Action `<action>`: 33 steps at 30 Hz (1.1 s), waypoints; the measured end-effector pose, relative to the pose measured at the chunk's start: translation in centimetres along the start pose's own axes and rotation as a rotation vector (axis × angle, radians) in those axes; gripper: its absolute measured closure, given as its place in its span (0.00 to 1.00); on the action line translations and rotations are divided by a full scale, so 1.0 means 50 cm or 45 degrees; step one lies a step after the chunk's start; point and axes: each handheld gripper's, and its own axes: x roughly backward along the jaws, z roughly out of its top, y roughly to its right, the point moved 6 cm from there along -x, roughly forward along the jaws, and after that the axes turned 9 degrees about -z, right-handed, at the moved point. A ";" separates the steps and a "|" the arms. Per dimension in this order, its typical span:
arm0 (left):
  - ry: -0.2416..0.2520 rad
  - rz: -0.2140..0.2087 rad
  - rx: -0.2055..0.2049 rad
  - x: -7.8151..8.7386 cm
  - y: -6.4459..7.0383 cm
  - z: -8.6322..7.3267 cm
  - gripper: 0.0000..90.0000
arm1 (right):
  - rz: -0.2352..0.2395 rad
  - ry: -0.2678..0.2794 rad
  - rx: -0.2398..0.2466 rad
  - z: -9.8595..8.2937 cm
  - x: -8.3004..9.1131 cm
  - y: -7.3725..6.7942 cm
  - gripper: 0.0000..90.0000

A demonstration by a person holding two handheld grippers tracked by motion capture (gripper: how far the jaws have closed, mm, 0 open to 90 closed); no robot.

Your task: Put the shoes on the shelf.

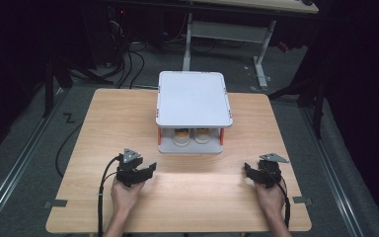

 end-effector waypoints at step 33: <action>-0.103 0.176 -0.142 -0.004 -0.004 -0.049 0.30 | 0.001 0.001 0.002 -0.001 0.000 -0.001 0.37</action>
